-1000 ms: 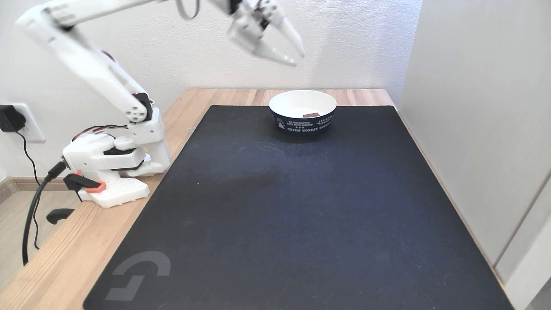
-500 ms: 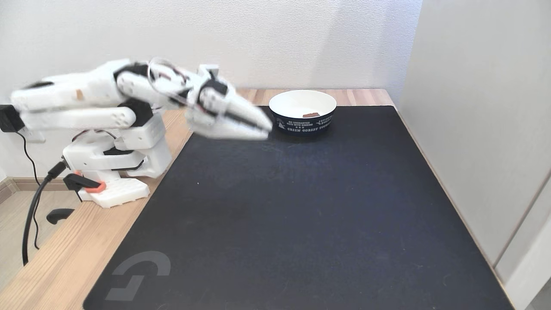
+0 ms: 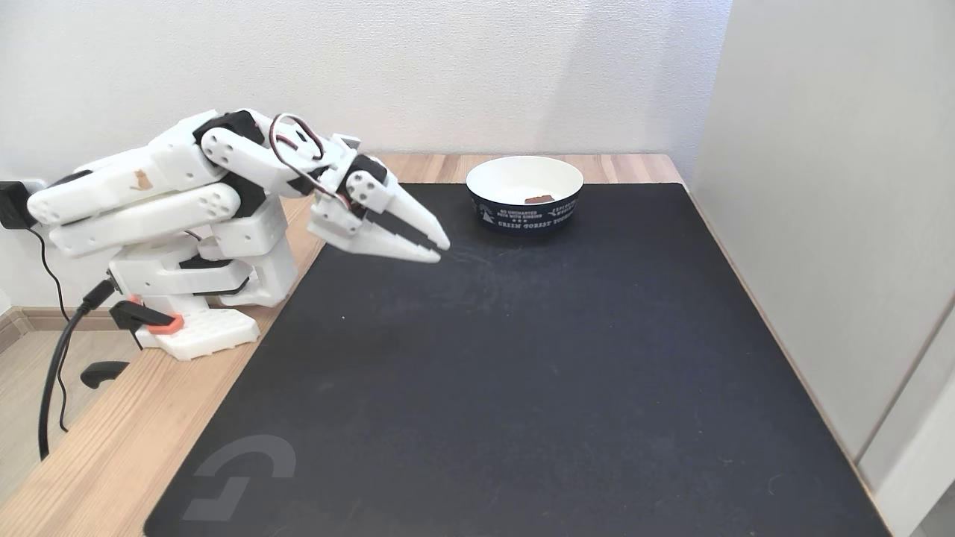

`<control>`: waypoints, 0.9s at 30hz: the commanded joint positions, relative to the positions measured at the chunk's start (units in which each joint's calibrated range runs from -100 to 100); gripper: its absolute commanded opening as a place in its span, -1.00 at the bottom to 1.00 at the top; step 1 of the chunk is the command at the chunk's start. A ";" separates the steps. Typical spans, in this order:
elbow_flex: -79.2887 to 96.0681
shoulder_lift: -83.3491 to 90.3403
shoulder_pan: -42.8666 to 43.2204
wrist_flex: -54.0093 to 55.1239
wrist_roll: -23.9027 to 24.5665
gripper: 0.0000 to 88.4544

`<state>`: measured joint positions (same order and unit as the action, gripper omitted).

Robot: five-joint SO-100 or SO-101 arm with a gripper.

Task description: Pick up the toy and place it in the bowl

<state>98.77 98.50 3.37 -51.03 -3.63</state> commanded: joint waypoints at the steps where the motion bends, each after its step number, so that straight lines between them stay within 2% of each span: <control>1: 0.78 0.75 -0.74 -2.23 -0.55 -0.95; 27: 0.60 0.67 -1.66 -2.48 -0.49 -0.94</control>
<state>98.77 98.58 1.96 -53.82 -3.89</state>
